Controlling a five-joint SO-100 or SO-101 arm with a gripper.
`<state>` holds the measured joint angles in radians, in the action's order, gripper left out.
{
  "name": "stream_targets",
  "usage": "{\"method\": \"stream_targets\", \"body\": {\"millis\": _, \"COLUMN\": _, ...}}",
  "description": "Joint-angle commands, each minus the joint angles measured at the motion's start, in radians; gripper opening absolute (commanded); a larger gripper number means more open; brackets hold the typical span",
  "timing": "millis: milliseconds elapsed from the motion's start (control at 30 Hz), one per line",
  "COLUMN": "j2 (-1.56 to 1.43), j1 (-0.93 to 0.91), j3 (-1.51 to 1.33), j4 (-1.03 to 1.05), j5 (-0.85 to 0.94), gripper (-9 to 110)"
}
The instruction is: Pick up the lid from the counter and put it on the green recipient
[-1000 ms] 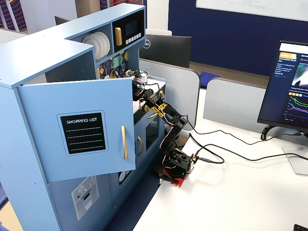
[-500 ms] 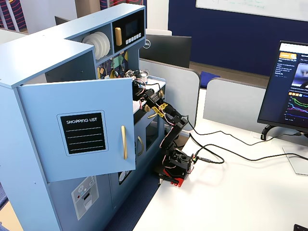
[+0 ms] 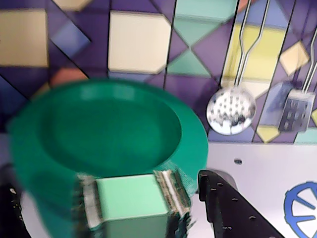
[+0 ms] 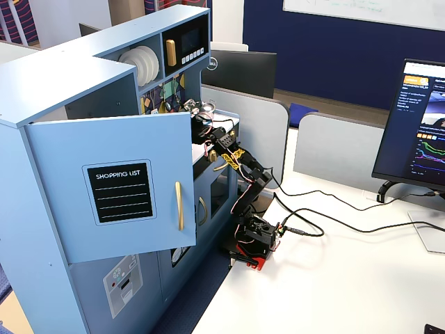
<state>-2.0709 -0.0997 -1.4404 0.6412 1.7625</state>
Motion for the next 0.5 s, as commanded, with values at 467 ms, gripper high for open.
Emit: {"method": "stream_targets", "body": {"millis": 467, "j2": -0.554, "j1": -0.012, "j3": -0.244, "j4": 0.502, "j5": -0.052, "gripper": 38}}
